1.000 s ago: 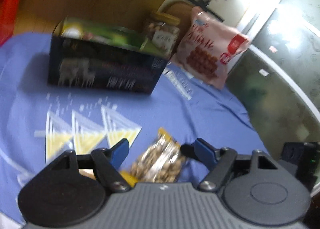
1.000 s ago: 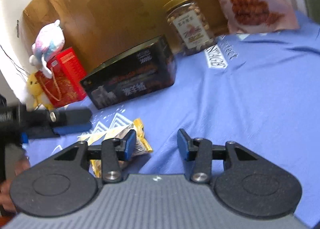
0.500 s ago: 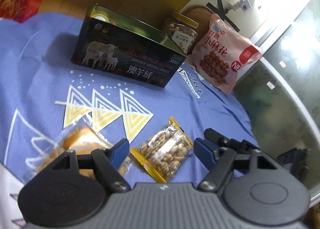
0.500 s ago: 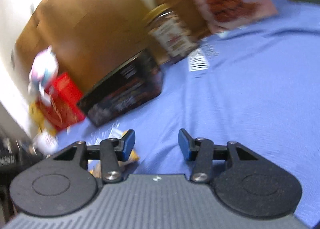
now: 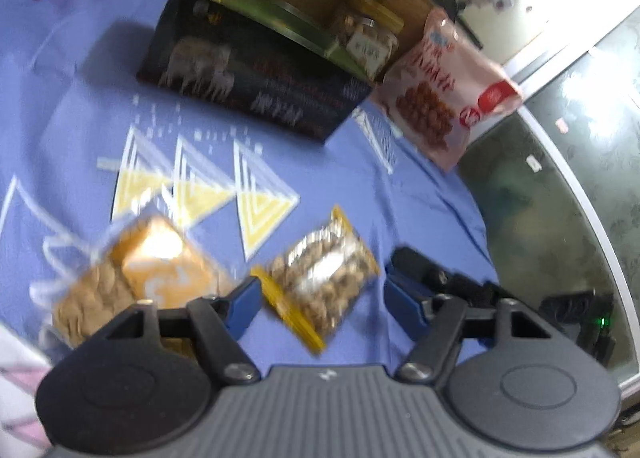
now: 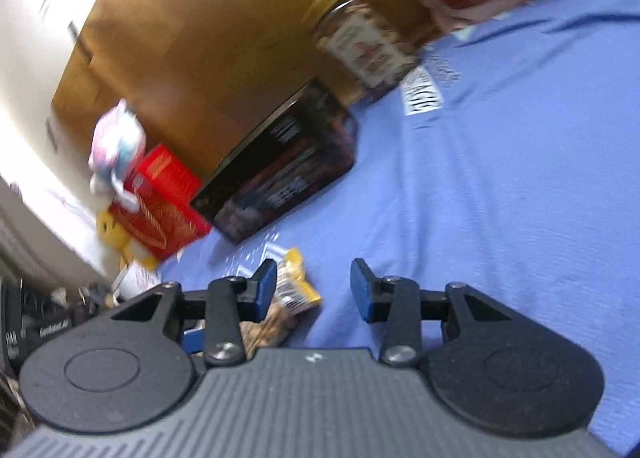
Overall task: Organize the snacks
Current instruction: 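Grasp the clear peanut bag with the left gripper and drop it into the tin, then grasp the clear seed packet with the left gripper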
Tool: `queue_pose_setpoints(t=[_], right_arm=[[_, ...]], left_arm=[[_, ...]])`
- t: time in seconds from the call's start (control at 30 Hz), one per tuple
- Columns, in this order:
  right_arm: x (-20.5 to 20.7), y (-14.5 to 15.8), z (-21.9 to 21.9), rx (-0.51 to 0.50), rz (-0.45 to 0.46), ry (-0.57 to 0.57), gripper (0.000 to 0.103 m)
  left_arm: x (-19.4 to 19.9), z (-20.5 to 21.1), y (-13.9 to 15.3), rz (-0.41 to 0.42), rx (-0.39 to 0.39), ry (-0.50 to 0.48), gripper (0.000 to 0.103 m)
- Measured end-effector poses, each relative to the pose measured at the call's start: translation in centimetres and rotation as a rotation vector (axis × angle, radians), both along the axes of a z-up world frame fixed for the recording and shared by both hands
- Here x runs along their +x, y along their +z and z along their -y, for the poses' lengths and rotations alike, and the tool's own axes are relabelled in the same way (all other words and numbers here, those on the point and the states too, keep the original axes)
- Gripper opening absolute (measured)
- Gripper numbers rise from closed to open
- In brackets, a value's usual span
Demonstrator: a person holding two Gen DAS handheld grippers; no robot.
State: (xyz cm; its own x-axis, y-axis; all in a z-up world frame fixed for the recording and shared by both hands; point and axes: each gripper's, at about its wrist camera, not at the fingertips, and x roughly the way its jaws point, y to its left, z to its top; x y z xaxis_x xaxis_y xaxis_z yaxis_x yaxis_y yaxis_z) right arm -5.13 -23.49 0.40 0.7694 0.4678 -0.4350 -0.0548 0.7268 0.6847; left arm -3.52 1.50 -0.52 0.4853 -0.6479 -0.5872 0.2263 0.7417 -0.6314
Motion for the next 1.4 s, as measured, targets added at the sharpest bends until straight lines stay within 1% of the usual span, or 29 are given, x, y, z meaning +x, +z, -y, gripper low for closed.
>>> queue_pose_setpoints(t=[0.03,0.07,0.17,0.2,0.23,0.27,0.3,0.33,0.4,0.43,0.5,0.57,0.67,0.8,0.9,0.97,1.0,1.07,1.1,1.13,1.17,1.2,1.23,1.27,1.3,1.33,1.4], right_arm=[[0.1,0.2,-0.5,-0.023,0.006,0.011,0.044],[0.2,0.4,-1.0,-0.047,0.016,0.023,0.044],[0.7,0.6,-2.0,-0.105,0.040,0.042,0.044],[1.2,0.5,-2.2,-0.106,0.036,0.049,0.044],[1.6,0.3,-2.3,-0.096,0.027,0.058,0.044],[2.0,0.0,-2.6,-0.085,0.014,0.070,0.043],[2.3,-0.4,-2.7,-0.075,-0.006,0.094,0.039],[2.2,-0.6,-2.8,-0.079,0.000,0.099,0.032],[1.4,-0.4,-2.8,-0.078,-0.001,0.132,0.026],[0.9,-0.3,-2.6,-0.071,-0.003,0.127,0.026],[-0.3,-0.3,-2.3,-0.073,0.003,0.117,0.025],[-1.1,-0.4,-2.6,-0.050,-0.008,0.104,0.023],[-1.5,-0.1,-2.6,-0.017,-0.008,0.081,0.022],[-0.7,2.6,-2.8,-0.028,0.076,0.060,0.022],[1.8,4.9,-3.1,-0.051,0.143,0.052,0.022],[4.4,6.0,-3.1,-0.046,0.172,0.055,0.022],[5.8,6.5,-3.4,-0.055,0.184,0.053,0.022],[9.1,7.3,-4.1,-0.090,0.198,0.033,0.025],[10.4,7.5,-4.5,-0.113,0.212,0.022,0.027],[11.8,7.6,-5.0,-0.175,0.228,0.001,0.034],[12.8,7.6,-5.4,-0.270,0.229,-0.034,0.047],[13.2,7.5,-5.8,-0.355,0.219,-0.085,0.048],[12.9,7.2,-5.8,-0.393,0.216,-0.119,0.048],[12.1,6.9,-5.3,-0.365,0.227,-0.108,0.048],[10.9,6.5,-4.5,-0.305,0.235,-0.082,0.048],[9.6,5.9,-3.9,-0.258,0.225,-0.059,0.048],[7.4,4.5,-3.6,-0.186,0.185,0.012,0.048]], left_arm=[[-0.5,-0.1,-0.1,-0.016,-0.019,-0.018,0.067],[-1.1,-0.1,-0.1,-0.013,-0.041,-0.038,0.067],[-2.0,0.5,-0.6,-0.017,-0.037,-0.058,0.067],[-1.9,0.7,-1.1,-0.027,-0.034,-0.056,0.065],[-1.8,0.5,-1.4,-0.014,-0.049,-0.043,0.064],[-1.6,0.3,-1.5,-0.024,-0.066,-0.033,0.064],[-1.4,0.1,-1.5,-0.035,-0.083,-0.021,0.064],[-1.1,-0.2,-1.5,-0.033,-0.089,-0.003,0.064],[-0.6,-0.3,-1.5,-0.020,-0.075,0.014,0.059],[-0.3,-0.3,-1.5,-0.019,-0.076,0.011,0.058],[0.2,-0.1,-1.7,-0.018,-0.080,0.005,0.051],[0.3,0.7,-1.5,-0.006,-0.056,-0.002,0.050],[0.7,1.4,-0.3,0.025,-0.043,-0.017,0.050],[2.4,0.8,3.2,0.119,-0.061,-0.012,0.050],[5.0,0.3,6.1,0.214,-0.043,0.022,0.050],[7.0,0.0,7.5,0.239,-0.038,0.055,0.051],[8.3,0.2,8.2,0.251,-0.028,0.068,0.053],[11.0,0.4,9.0,0.284,0.026,0.098,0.061],[12.1,0.4,9.0,0.280,0.066,0.127,0.061],[12.8,0.2,9.0,0.258,0.098,0.157,0.059],[12.7,-0.4,8.9,0.241,0.092,0.169,0.058],[12.2,-1.3,9.0,0.248,0.048,0.154,0.058],[11.1,-2.5,8.9,0.268,0.007,0.136,0.060],[9.9,-3.3,8.6,0.281,-0.004,0.132,0.060],[8.5,-4.4,8.2,0.288,0.000,0.127,0.061],[7.8,-5.1,7.8,0.280,0.008,0.118,0.061],[6.1,-6.1,6.5,0.236,0.028,0.091,0.061]])
